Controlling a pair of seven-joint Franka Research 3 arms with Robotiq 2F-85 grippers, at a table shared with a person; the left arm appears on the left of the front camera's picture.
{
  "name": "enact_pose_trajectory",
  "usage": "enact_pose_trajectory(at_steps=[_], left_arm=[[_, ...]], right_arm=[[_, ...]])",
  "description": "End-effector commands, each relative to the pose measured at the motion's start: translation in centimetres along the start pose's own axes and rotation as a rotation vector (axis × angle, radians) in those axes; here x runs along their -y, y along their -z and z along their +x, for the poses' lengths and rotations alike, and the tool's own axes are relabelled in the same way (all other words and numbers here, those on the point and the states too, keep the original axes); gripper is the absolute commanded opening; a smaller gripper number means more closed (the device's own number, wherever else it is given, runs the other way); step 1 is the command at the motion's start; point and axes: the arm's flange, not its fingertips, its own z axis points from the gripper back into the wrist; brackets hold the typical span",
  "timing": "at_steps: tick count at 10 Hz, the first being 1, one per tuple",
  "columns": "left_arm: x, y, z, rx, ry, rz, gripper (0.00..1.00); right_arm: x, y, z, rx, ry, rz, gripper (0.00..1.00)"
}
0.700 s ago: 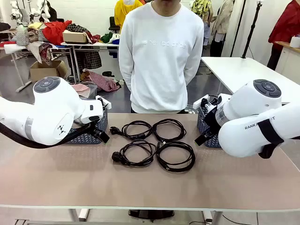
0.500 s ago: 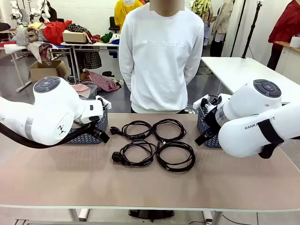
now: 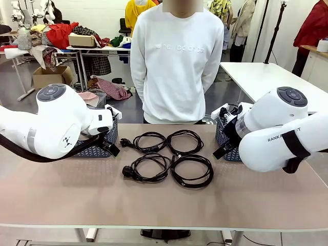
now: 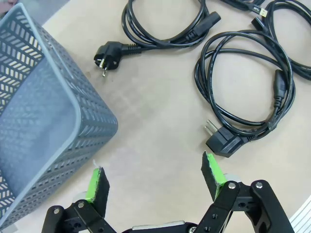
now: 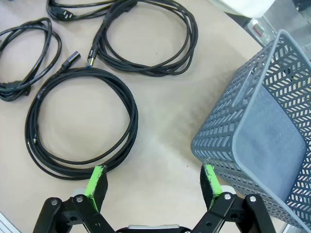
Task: Organize the cables according to human instructions.
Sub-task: Pick up a bundle of cables and place it in the basket indicated by the human.
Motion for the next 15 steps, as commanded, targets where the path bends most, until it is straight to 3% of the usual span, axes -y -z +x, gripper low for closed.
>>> enact_pose_trajectory(at_steps=[1,5,11,15], left_arm=[[-0.1,0.0,0.0,0.0,-0.001,0.0,1.0],[0.0,0.0,0.0,0.0,0.0,0.0,1.0],[-2.9,-6.2,0.5,0.021,0.174,-0.22,1.0],[-6.2,-8.6,0.4,0.098,0.173,-0.326,1.0]], right_arm=[[0.0,0.0,0.0,0.0,0.0,0.0,1.0],[0.0,0.0,0.0,0.0,0.0,0.0,1.0],[3.1,-5.4,0.7,0.064,-0.107,0.239,1.0],[5.6,-7.7,0.4,0.126,-0.148,0.379,1.0]])
